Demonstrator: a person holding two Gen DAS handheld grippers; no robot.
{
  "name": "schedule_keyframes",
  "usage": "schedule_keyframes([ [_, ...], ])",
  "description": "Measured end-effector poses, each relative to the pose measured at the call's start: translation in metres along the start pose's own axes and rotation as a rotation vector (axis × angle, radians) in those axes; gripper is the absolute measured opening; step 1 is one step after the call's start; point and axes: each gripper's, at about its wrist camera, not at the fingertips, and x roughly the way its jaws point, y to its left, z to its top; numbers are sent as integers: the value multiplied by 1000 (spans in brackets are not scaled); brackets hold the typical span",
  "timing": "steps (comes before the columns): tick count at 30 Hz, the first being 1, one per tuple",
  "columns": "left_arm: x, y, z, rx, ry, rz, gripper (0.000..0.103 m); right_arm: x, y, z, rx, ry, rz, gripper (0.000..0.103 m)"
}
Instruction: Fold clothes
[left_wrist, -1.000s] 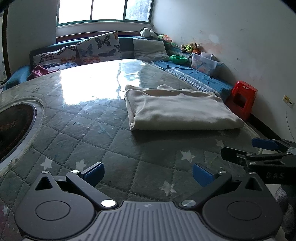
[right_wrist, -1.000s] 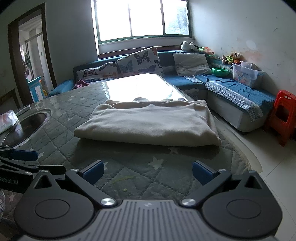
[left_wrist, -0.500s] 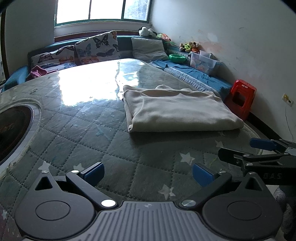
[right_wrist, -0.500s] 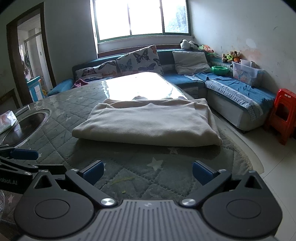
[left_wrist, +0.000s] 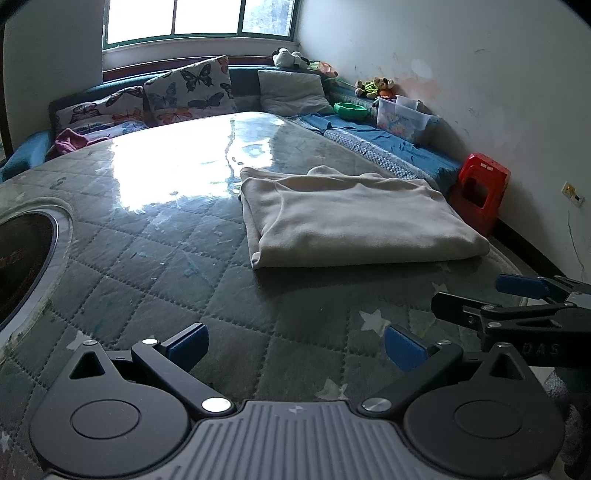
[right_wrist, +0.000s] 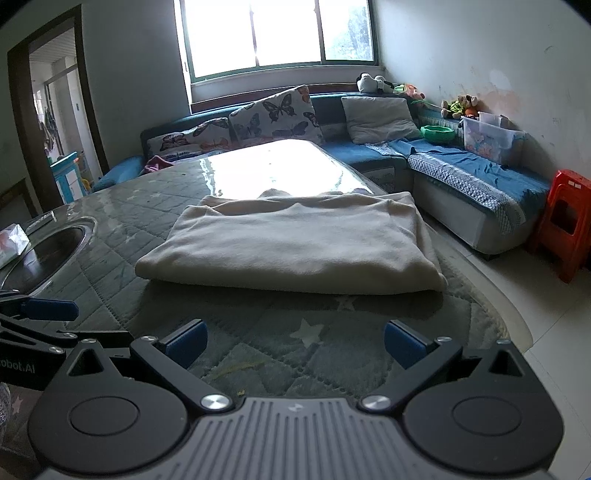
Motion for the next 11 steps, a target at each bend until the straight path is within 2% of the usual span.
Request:
schedule_keyframes([
  [11,8,3,9,6,-6,12,103,8,-1,3,6,11,-6,103],
])
